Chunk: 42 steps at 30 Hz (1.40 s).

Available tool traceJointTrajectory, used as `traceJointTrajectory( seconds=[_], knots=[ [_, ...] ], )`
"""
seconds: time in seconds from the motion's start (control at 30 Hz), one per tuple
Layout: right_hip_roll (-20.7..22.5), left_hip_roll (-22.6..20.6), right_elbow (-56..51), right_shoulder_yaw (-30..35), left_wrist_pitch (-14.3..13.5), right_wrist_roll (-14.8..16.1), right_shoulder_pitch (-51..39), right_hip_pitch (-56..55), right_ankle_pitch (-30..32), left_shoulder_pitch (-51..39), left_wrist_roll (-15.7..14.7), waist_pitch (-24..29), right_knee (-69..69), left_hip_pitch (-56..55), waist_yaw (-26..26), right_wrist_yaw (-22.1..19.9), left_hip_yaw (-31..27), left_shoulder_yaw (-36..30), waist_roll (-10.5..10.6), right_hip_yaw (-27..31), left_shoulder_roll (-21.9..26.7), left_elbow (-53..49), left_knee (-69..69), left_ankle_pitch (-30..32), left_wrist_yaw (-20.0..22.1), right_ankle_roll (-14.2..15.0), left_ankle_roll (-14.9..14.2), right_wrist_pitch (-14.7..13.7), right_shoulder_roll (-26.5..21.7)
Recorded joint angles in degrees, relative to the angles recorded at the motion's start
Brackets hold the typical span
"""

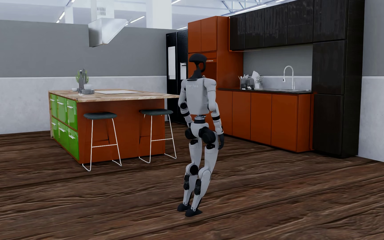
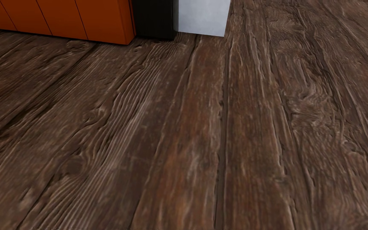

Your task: Stay put

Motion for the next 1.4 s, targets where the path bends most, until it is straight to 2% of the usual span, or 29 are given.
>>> traceJointTrajectory(
  seconds=[0.57, 1.4],
  knots=[
    [0.89, 0.77, -1.17, -2.24, 0.00, 0.00, 3.29, -0.52, 1.42, 4.06, 0.00, -0.16, -1.52, -0.58, 0.32, 0.00, 0.00, 3.26, 0.87, 0.00, 0.82, -2.17, -0.78, 0.99, 0.00, 0.00, 0.00, 0.00, -0.55],
    [1.47, 1.17, -1.46, -2.37, 0.00, 0.00, 3.54, -1.51, 1.30, 3.75, 0.00, -0.79, -0.96, -1.24, 0.47, 0.00, 0.00, 1.98, 1.00, 0.00, 0.37, -2.19, -0.77, 0.83, 0.00, 0.00, 0.00, 0.00, -0.26]
  ],
)
